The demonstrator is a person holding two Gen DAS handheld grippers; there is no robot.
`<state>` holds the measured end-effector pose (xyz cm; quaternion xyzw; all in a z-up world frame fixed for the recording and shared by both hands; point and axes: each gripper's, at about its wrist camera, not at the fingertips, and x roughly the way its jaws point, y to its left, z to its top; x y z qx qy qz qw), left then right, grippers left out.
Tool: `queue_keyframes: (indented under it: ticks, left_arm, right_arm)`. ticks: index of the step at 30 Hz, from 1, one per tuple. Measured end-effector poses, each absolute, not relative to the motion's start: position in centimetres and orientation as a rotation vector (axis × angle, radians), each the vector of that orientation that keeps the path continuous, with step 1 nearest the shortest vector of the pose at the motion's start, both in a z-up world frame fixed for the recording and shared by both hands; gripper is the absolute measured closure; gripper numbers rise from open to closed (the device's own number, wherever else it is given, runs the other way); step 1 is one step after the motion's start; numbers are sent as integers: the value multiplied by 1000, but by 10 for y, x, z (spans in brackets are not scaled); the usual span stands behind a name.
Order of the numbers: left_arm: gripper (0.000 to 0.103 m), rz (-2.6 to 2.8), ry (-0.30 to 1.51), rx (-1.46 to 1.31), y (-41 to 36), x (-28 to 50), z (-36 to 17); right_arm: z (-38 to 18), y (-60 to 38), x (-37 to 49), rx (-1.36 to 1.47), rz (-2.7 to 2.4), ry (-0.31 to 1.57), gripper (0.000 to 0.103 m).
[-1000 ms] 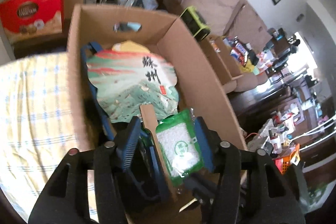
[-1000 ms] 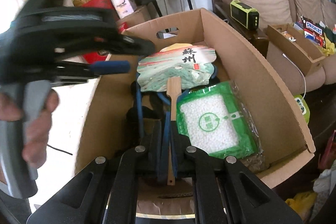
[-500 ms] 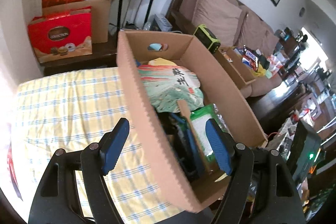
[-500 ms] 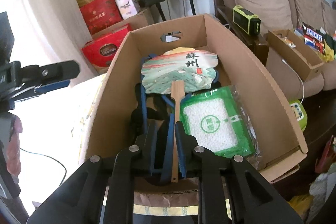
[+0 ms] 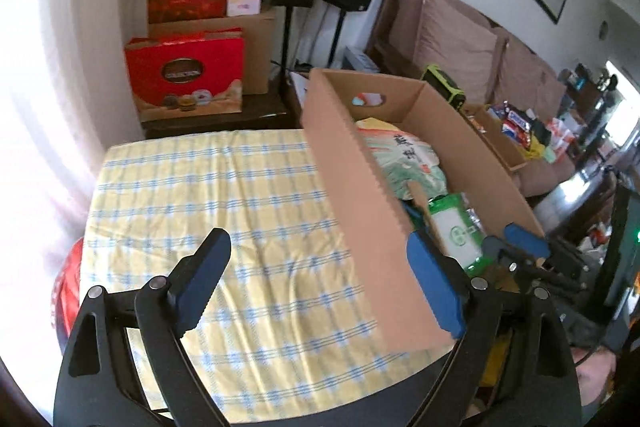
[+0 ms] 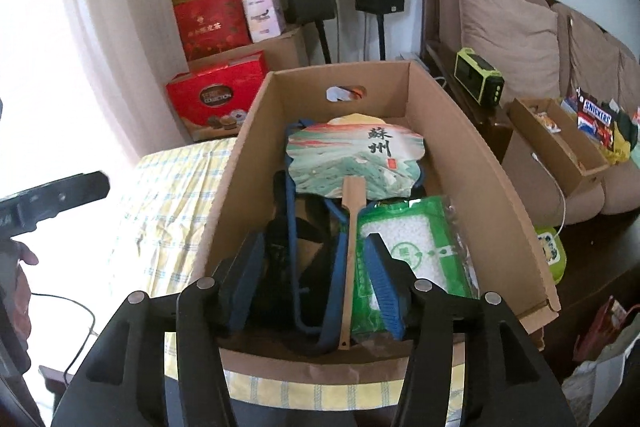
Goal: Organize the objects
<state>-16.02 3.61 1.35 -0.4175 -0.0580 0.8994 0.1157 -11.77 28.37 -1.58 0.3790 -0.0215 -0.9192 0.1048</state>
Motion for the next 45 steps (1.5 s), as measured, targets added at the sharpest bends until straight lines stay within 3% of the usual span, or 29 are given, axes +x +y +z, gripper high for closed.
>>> queue_keyframes:
  ticks: [2, 4, 5, 8, 16, 45]
  left_arm:
    - [13, 2664, -155, -1216, 30, -149, 11]
    - [1, 2682, -134, -1216, 26, -139, 7]
    - [0, 2689, -134, -1212, 24, -136, 5]
    - [0, 2693, -156, -1219, 17, -126, 0]
    - [0, 2691, -177, -1234, 8, -98, -12]
    - [0, 2911, -162, -1158, -4, -12, 7]
  right_arm:
    - [-15, 281, -114, 1112, -2708, -58, 44]
    - [-15, 280, -111, 1110, -2704, -56, 40]
    - [-15, 279, -110, 1111, -2699, -53, 36]
    - [-14, 276, -104, 1103, -2691, -46, 21]
    - [-15, 269, -87, 1075, -2695, -21, 0]
    - [5, 266, -8, 986, -2774, 32, 0]
